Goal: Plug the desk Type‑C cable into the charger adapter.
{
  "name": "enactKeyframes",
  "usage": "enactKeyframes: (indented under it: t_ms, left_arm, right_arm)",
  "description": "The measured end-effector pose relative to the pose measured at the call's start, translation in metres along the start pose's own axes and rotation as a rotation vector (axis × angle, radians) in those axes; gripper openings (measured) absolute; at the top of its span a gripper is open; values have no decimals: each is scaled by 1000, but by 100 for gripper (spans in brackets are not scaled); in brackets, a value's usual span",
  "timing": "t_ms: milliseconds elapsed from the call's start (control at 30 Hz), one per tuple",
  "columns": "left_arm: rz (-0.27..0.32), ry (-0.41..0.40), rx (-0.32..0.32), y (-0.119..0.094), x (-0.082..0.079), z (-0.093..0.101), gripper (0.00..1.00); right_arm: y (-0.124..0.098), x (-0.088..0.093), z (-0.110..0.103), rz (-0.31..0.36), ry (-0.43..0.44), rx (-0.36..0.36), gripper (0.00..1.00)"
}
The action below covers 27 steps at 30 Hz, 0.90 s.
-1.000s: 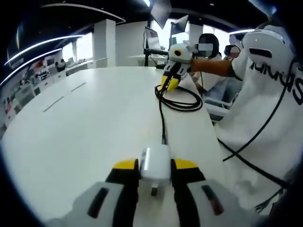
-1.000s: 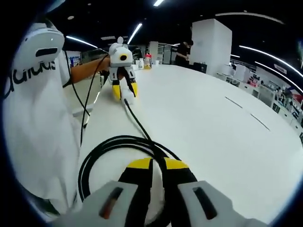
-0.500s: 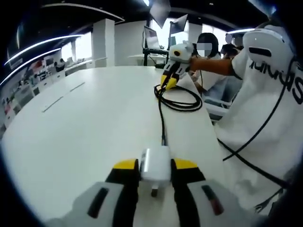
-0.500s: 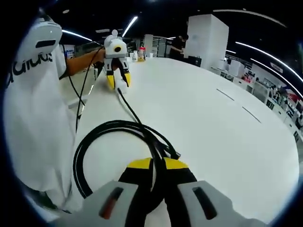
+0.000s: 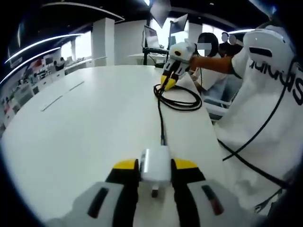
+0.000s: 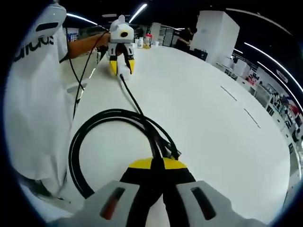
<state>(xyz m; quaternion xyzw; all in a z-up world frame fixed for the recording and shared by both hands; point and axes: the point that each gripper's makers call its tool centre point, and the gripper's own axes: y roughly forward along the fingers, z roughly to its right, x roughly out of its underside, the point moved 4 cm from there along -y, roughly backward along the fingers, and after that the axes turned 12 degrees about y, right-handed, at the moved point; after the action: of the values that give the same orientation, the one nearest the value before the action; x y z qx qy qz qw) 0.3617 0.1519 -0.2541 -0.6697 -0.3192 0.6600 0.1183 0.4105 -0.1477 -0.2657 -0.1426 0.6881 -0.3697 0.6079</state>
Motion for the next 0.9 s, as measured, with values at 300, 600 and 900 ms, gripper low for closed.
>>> enactKeyframes:
  t_ms: [300,600,900]
  left_arm:
    - [-2,-6,-1,1,0,1,26]
    - [-5,-11,1,1,-1,1,26]
    - [2,-26,-7,2,-2,-4,26]
  right_arm:
    - [2,-2,1,-88,-24,20,2]
    - [2,-5,0,-142,-69,42,2]
    - [1,-7,1,-146,-71,48,2]
